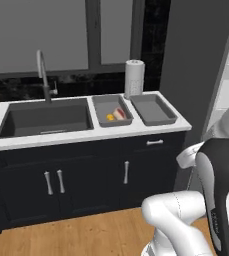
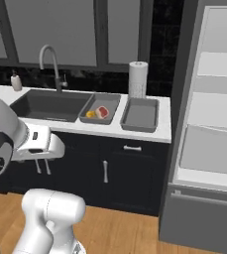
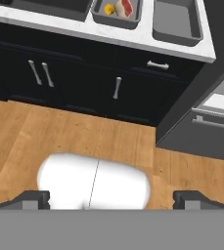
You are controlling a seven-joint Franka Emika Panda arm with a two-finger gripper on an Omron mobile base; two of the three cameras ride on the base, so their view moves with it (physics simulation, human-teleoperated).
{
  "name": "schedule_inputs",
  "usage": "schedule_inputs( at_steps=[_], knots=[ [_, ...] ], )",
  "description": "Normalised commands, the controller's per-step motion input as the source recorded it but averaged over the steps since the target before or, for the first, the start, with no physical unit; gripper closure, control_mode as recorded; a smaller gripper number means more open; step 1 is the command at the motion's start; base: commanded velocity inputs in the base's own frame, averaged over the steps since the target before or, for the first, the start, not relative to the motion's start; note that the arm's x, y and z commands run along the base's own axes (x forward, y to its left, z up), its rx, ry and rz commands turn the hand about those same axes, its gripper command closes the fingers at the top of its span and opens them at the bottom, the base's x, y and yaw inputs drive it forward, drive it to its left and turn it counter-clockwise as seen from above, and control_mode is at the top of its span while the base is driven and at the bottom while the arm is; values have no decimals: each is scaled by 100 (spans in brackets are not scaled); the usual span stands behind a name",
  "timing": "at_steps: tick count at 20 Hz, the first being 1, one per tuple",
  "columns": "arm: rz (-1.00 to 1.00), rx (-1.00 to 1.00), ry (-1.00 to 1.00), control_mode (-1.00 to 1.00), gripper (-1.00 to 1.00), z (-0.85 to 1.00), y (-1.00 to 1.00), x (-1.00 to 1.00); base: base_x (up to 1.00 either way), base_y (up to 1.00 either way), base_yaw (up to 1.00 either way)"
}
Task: Place one corn and one steak in each tupperware on the nearby counter, to pack two identical lunches.
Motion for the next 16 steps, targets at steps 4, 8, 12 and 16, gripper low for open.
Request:
schedule_inputs(
  at_steps=[4,8,12,16],
  knots=[
    [0,0,0,100,-100,0,0,0,-4,-54,0],
    [0,0,0,100,-100,0,0,0,-2,-54,0],
    [0,0,0,100,-100,0,0,0,-1,-61,0],
    [0,0,0,100,-100,0,0,0,0,-61,0]
  ],
)
